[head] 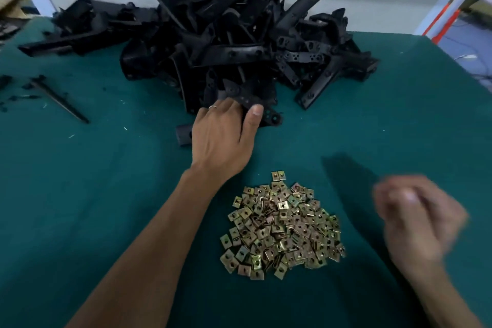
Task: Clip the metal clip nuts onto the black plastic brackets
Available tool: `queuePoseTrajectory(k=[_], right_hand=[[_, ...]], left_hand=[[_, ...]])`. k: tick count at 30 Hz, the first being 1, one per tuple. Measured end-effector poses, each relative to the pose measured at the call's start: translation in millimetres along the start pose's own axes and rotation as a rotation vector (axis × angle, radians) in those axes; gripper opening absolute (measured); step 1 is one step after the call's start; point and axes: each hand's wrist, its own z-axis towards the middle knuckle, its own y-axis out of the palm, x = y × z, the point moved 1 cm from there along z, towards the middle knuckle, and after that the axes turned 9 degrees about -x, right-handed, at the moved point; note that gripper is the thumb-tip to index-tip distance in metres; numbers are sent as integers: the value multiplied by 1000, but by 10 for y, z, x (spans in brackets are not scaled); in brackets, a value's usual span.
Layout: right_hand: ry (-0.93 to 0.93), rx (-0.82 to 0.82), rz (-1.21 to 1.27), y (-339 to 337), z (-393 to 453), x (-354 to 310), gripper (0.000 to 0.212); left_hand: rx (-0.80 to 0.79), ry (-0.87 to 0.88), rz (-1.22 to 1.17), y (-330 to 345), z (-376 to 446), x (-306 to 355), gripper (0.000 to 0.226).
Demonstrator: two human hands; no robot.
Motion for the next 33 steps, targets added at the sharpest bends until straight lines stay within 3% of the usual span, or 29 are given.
queuePoseTrajectory(k=[7,11,19,21,26,29,33], right_hand=[[379,-796,-177,658,862,288,13],[455,-998,-255,655,975,333,25],[380,-928,-269,621,893,456,19],[430,-804,-82,589,918,500,17],[567,-218,419,560,1031,633,23],[601,-74,554,735,1051,638,16],[583,-78,701,892,1054,614,14]], left_hand=[[-132,49,58,30,29,-6,50],[-160,62,86,37,45,-15,57],[-162,97,95,63,45,10,46],[-149,105,123,72,44,5,50],[-176,112,126,69,43,31,51],[-202,131,137,85,53,42,52],[-184,181,182,109,31,38,49]])
